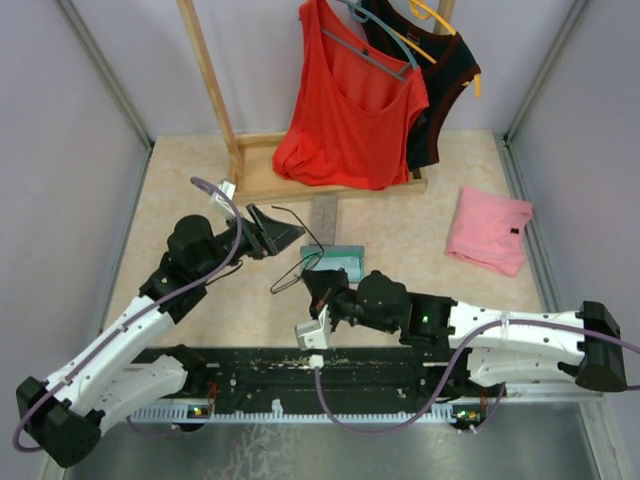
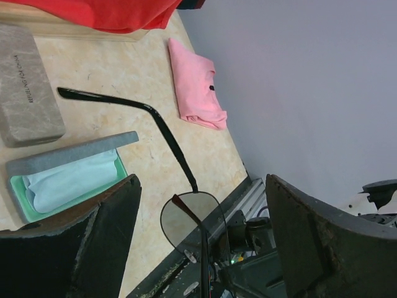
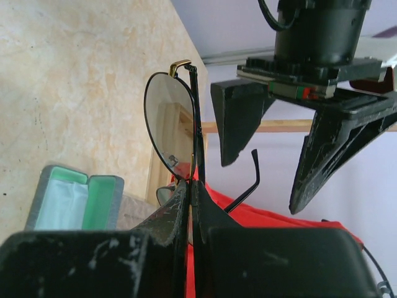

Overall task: Organize the sunglasses
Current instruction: Fold the sunglasses.

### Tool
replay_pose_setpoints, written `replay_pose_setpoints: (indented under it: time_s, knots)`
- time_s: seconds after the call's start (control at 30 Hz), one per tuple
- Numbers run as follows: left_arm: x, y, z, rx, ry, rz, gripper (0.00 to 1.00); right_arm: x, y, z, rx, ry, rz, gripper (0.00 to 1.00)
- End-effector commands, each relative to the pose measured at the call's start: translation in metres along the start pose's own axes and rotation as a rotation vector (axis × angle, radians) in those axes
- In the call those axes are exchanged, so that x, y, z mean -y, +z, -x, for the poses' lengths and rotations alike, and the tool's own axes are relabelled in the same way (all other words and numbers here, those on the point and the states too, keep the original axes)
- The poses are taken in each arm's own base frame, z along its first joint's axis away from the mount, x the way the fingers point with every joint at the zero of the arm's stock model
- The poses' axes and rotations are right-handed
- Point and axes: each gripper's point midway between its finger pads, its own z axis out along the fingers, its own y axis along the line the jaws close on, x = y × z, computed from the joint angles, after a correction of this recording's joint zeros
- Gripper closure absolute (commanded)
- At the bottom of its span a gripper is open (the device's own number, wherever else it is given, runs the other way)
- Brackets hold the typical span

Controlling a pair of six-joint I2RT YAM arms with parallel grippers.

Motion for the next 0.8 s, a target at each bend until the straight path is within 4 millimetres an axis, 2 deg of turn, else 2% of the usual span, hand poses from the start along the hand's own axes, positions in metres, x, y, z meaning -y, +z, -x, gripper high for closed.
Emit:
replay_pose_setpoints:
  time_s: [0.0, 0.23, 0.4, 0.67, 0.77]
  knots:
    - [0.020, 0.005, 0.005, 0.010, -0.005, -0.101, 0.16, 0.044, -0.001, 0.019, 0.028, -0.047, -0.121, 1.00]
    - [0.011, 0.017, -0.001, -0.022, 0.002, -0.081, 0.26, 0.051, 0.003, 0.031, 0.037, -0.077, -0.141, 1.00]
    - [0.009, 0.022, -0.004, -0.022, -0.012, -0.092, 0.38, 0.052, 0.007, 0.040, 0.052, -0.087, -0.138, 1.00]
    - [0.008, 0.024, -0.001, -0.001, -0.006, -0.094, 0.65, 0.048, 0.010, 0.048, 0.064, -0.095, -0.117, 1.00]
    - [0.008, 0.024, 0.000, 0.000, -0.001, -0.093, 0.79, 0.046, 0.011, 0.047, 0.058, -0.095, -0.107, 1.00]
